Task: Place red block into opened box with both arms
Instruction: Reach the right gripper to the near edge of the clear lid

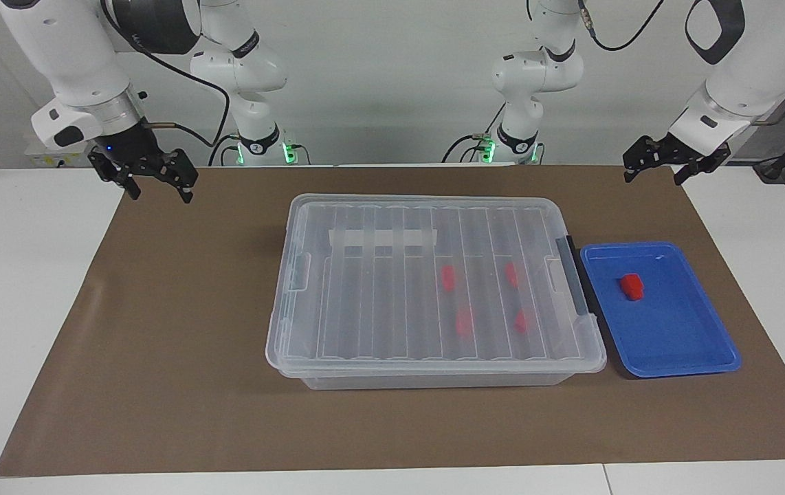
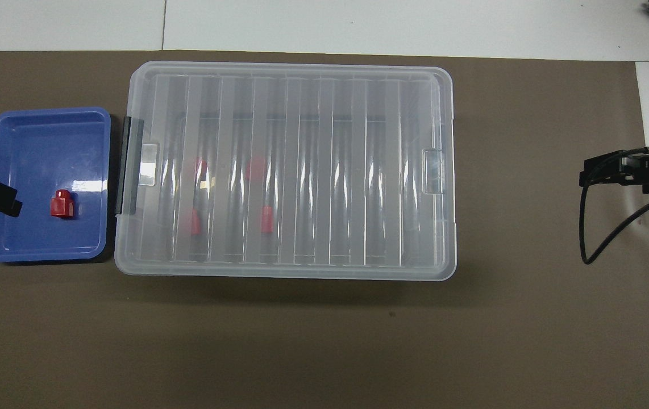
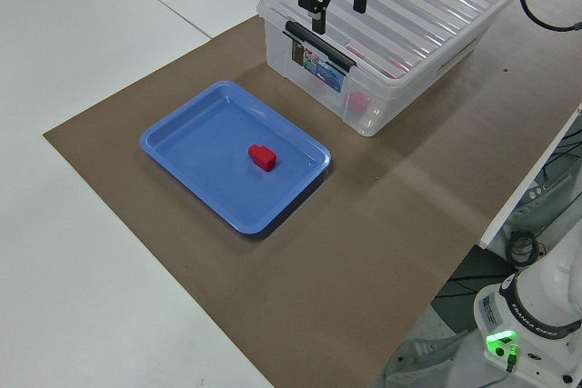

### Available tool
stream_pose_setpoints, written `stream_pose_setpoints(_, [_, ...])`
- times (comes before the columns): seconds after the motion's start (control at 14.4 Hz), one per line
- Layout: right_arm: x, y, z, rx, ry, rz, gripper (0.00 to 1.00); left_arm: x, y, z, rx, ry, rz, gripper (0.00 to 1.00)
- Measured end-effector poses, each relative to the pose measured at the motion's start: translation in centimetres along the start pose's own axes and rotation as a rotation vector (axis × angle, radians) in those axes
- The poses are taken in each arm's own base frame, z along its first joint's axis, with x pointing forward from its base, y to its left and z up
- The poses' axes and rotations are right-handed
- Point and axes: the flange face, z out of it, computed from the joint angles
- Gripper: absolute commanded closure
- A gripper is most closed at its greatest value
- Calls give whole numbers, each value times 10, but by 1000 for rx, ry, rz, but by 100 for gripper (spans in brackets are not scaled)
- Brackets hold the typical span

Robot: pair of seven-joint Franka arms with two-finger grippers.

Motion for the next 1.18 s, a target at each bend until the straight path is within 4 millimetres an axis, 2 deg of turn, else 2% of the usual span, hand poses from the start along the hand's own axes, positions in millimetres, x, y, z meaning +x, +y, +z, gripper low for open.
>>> stream_pose_setpoints(0.35, [-1, -63, 22, 22, 70, 33, 2, 0, 0, 0, 0, 0, 0, 0])
stream_pose_setpoints(0.76, [9, -104, 65, 44, 120, 14, 3, 0, 0, 0, 0, 0, 0, 0])
stream_pose_setpoints(1.18, [18, -160, 117, 43, 136, 9, 4, 0, 0, 0, 0, 0, 0, 0])
